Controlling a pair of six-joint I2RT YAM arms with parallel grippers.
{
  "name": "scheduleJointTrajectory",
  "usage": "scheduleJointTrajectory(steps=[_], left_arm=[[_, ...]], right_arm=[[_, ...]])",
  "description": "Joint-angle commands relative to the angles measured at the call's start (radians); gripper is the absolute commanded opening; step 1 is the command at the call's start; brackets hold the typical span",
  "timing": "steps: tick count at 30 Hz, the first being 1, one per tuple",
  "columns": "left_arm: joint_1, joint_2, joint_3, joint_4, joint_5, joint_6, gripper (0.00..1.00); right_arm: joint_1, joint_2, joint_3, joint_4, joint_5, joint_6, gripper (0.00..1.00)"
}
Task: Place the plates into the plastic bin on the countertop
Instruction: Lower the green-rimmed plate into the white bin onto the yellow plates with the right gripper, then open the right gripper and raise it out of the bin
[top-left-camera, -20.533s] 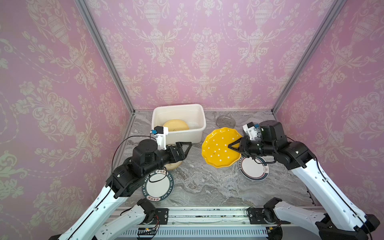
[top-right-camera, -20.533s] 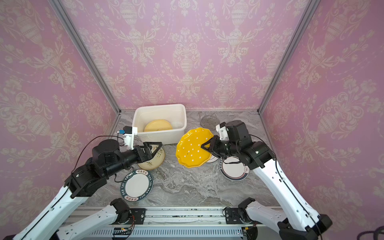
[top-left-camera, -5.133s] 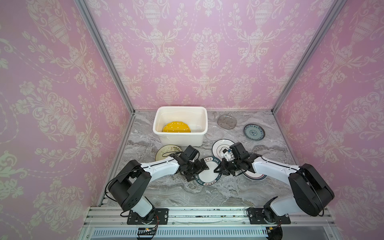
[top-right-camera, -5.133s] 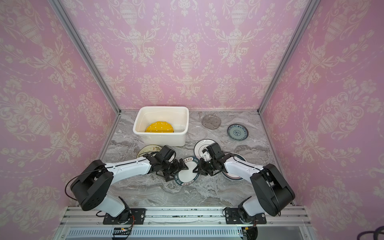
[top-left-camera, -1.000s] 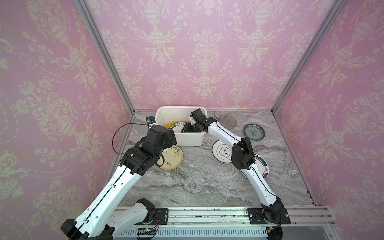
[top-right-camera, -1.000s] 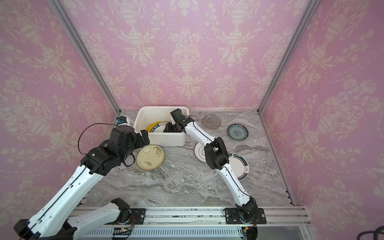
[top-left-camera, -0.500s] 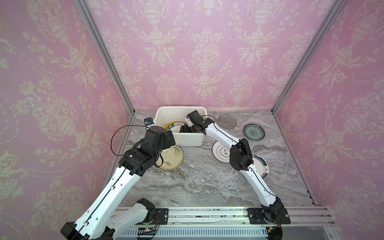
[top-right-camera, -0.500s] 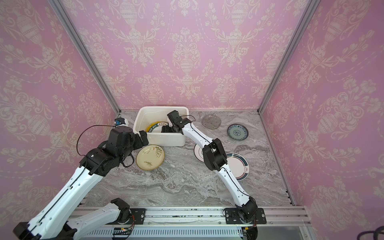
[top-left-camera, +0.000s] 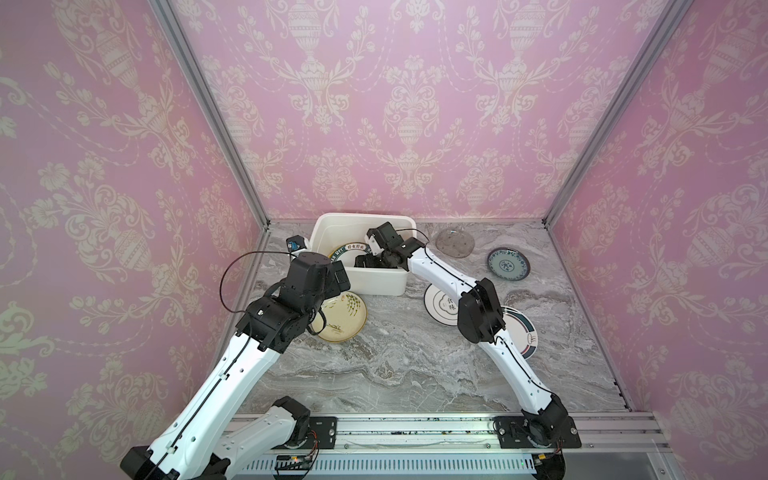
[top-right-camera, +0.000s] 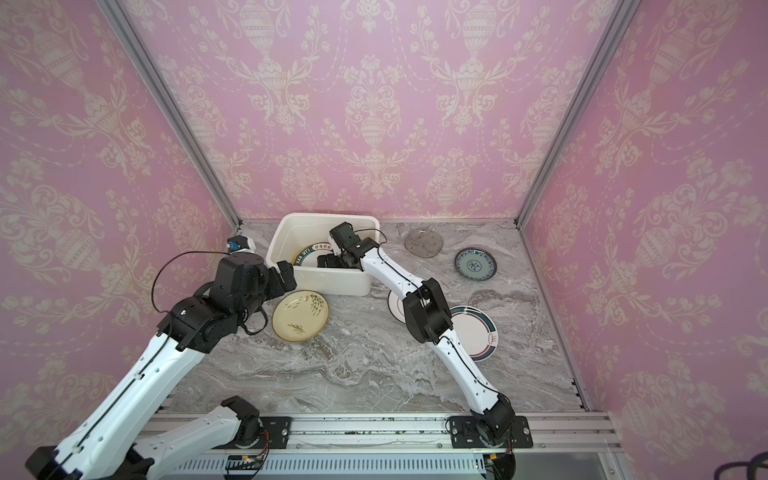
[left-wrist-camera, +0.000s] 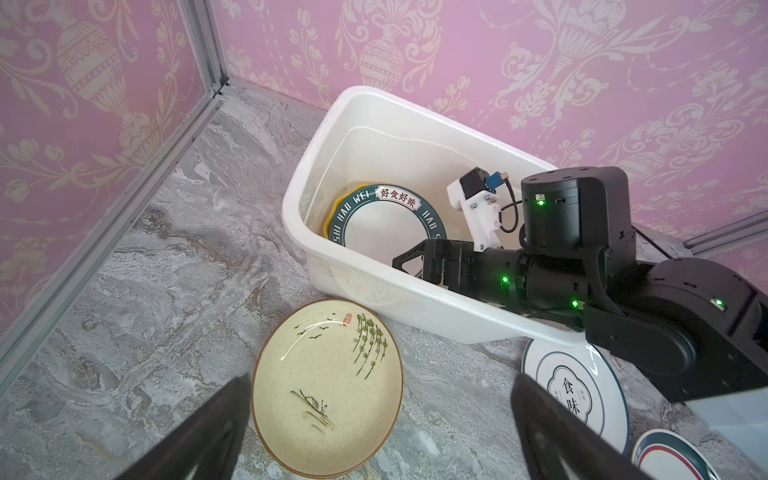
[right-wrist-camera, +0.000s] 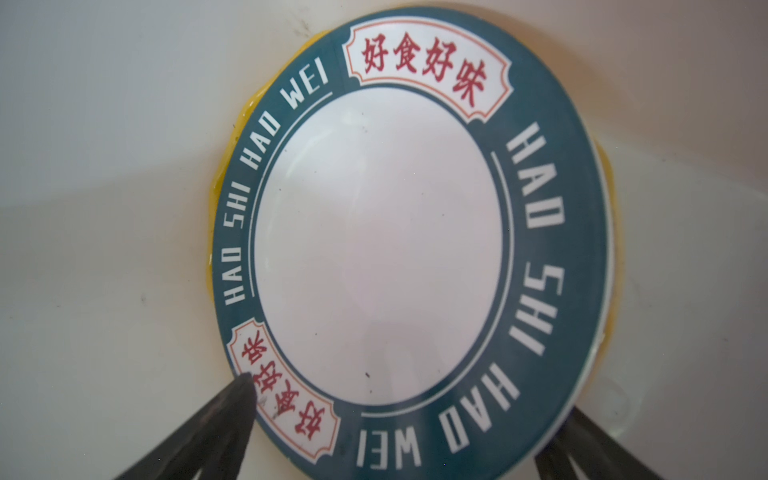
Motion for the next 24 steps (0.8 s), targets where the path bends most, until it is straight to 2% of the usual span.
scheduleJointTrajectory(steps=[1, 5, 15, 24], left_arm=[[0.013, -0.020, -0.015, -0.009, 0.013, -0.017, 0.99], [0.019, -0.020, -0.021, -0.008, 0.014, -0.017, 0.99], [0.026, -0.035, -0.027, -0.018, 0.012, -0.016, 0.99], [0.037, -0.042, -0.011, -0.035, -0.001, 0.000, 0.99]], right_arm=[[0.034, -0.009, 0.001, -0.059, -0.063, -0.076, 1.00], [0.034, -0.012, -0.003, -0.026, -0.113, -0.076, 1.00], [0.033, -0.081, -0.007, -0.008, -0.075, -0.058, 1.00], [0.031, -0.142, -0.007, 0.024, -0.153, -0.043, 1.00]])
